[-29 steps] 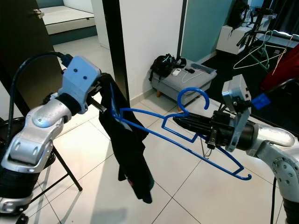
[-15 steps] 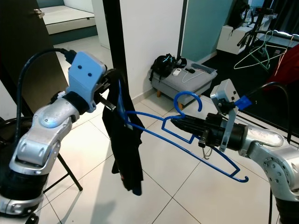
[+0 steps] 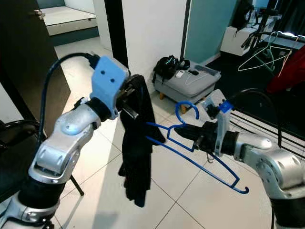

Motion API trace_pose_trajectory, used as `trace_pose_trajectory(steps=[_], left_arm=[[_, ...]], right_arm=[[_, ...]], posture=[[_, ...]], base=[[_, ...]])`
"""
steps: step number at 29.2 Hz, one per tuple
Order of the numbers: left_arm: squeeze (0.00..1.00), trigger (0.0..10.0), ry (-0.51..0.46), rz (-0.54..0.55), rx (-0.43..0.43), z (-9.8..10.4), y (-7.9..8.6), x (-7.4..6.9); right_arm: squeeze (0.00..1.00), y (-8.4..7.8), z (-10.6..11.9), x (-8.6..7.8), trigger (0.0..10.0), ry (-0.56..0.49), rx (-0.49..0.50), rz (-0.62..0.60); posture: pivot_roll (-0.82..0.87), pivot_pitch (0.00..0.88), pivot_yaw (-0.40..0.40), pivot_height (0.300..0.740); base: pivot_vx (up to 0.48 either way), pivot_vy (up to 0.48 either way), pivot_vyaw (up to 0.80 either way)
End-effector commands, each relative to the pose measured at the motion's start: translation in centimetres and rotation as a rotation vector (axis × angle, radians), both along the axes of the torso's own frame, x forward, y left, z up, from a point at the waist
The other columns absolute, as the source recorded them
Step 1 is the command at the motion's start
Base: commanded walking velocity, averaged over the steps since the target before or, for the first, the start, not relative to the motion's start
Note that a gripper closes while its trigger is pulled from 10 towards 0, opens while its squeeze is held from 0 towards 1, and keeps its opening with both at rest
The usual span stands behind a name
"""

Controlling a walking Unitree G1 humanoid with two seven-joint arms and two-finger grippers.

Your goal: Hang hanger

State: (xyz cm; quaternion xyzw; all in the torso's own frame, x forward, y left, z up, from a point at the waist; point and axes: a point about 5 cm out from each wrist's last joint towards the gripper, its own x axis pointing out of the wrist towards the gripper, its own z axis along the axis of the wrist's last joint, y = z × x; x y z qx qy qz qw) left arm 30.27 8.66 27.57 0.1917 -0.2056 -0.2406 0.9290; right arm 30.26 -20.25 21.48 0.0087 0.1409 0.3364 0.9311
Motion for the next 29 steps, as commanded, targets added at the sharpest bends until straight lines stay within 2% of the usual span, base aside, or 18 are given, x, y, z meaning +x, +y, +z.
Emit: trace_pose_trajectory(steps=[1,3,4,6,7,9,11,14,17,19,20,22,25,29], left_arm=[[0.0,10.0,-0.029,0.026,0.063,-0.3,0.1,-0.1],[0.0,10.0,-0.026,0.032,0.093,-0.7,0.0,0.0],[0.0,10.0,-0.023,0.04,0.135,-1.3,-0.1,0.0],[0.0,10.0,-0.021,0.045,0.161,-1.7,-0.1,0.0],[0.0,10.0,-0.005,0.071,0.187,-2.5,0.1,0.1],[0.0,10.0,0.0,0.079,0.191,-2.7,0.2,0.2],[0.0,10.0,0.002,0.119,0.216,-3.1,0.6,0.5],[0.0,10.0,-0.012,0.17,0.209,-2.7,1.5,0.9],[0.0,10.0,-0.021,0.184,0.207,-2.5,1.8,1.0],[0.0,10.0,-0.045,0.197,0.205,-1.9,2.1,1.2],[0.0,10.0,-0.045,0.197,0.205,-1.9,2.1,1.2],[0.0,10.0,-0.07,0.205,0.203,-1.3,2.4,1.2],[0.0,10.0,-0.089,0.199,0.189,-0.9,2.3,1.1],[0.0,10.0,-0.114,0.142,0.138,0.0,1.3,0.7]], right_arm=[[0.0,-2.0,-0.7,1.1,10.0,0.041,-0.007,-0.193],[0.0,-2.3,-0.5,1.4,10.0,0.025,0.011,-0.228],[0.0,-2.3,0.1,1.6,10.0,0.009,0.062,-0.239],[0.0,-2.3,0.4,1.7,10.0,-0.001,0.096,-0.24],[0.0,-1.7,0.8,1.5,10.0,0.003,0.146,-0.209],[0.0,-1.5,0.9,1.4,10.0,0.008,0.155,-0.197],[0.0,-0.6,0.4,0.9,10.0,0.049,0.136,-0.137],[0.0,1.1,-1.0,-0.7,10.0,0.125,0.059,0.013],[0.0,1.8,-1.5,-1.3,10.0,0.159,0.046,0.072],[0.0,3.1,-2.9,-3.0,10.0,0.216,-0.026,0.206],[0.0,3.1,-2.9,-3.0,10.0,0.216,-0.026,0.206],[0.0,3.8,-4.3,-4.8,10.0,0.265,-0.115,0.326],[0.0,4.2,-4.8,-5.7,10.0,0.295,-0.138,0.386],[0.0,5.1,-5.3,-6.7,10.0,0.316,-0.146,0.465]], posture=[[0.0,0.0,-0.012,0.74],[0.0,0.0,-0.012,0.74],[0.0,0.0,-0.011,0.74],[0.0,0.0,-0.011,0.74],[-0.01,0.0,-0.01,0.74],[-0.01,0.0,-0.01,0.74],[-0.01,0.0,-0.011,0.74],[-0.01,0.0,-0.012,0.74],[-0.01,0.0,-0.012,0.74],[-0.01,0.0,-0.013,0.74],[-0.01,0.0,-0.013,0.74],[-0.01,0.0,-0.017,0.74],[-0.01,0.0,-0.018,0.74],[-0.01,0.0,-0.022,0.74]], base=[[0.0,0.0,0.0],[0.0,0.0,0.0],[0.0,0.0,0.0],[0.0,0.0,0.0],[0.0,0.0,0.0],[0.0,0.0,0.0],[0.0,0.0,0.0],[0.0,0.0,0.0],[0.0,0.0,0.0],[0.0,0.0,0.0],[0.0,0.0,0.0],[0.0,0.0,0.0],[0.0,0.0,0.0],[0.0,0.0,0.0]])
